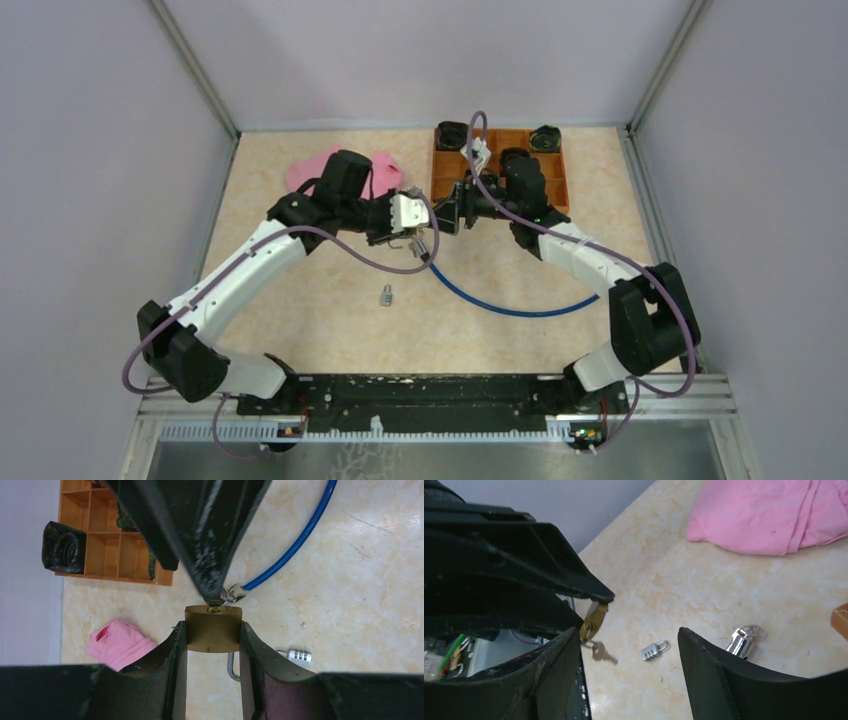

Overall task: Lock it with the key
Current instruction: Pick up the lock from the center of the board.

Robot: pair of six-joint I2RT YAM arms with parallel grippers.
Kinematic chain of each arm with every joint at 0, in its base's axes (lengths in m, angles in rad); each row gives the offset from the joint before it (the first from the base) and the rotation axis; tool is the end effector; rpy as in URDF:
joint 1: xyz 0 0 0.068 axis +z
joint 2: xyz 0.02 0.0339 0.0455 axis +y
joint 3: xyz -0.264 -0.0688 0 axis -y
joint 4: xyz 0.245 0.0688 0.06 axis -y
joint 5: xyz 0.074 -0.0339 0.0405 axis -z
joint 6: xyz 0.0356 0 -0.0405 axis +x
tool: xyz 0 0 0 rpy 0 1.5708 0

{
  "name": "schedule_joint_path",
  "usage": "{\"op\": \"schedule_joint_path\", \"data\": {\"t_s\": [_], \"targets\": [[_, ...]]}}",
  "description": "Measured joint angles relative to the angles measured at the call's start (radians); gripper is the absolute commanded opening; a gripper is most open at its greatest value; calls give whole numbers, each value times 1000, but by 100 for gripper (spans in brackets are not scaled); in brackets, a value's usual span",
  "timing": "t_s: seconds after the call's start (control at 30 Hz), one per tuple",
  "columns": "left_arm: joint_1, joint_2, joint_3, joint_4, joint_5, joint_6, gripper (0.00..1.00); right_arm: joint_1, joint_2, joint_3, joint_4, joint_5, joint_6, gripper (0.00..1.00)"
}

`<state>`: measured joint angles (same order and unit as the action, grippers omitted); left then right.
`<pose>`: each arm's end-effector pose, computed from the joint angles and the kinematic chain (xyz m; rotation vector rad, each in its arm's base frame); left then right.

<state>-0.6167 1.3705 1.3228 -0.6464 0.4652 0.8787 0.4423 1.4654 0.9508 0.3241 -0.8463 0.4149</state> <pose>0.2326 -0.1844 0.3528 1.6686 1.4415 -0.3805 0.2876 0.1657 0.2892 -0.6868 1.7725 1.3412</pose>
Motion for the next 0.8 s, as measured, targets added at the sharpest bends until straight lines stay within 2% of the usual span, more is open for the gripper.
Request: {"op": "schedule_joint_path", "data": {"t_s": [0.27,0.53,0.8], "targets": [[-68,29,-2,8,-56,-6,0,10,70,52,29,-16,119,62],[-74,40,-3,41,-103,-6,0,16,101,52,28,-47,146,56],[-84,43,-3,60,-122,-7,0,36,111,52,28,-59,147,42]]}}
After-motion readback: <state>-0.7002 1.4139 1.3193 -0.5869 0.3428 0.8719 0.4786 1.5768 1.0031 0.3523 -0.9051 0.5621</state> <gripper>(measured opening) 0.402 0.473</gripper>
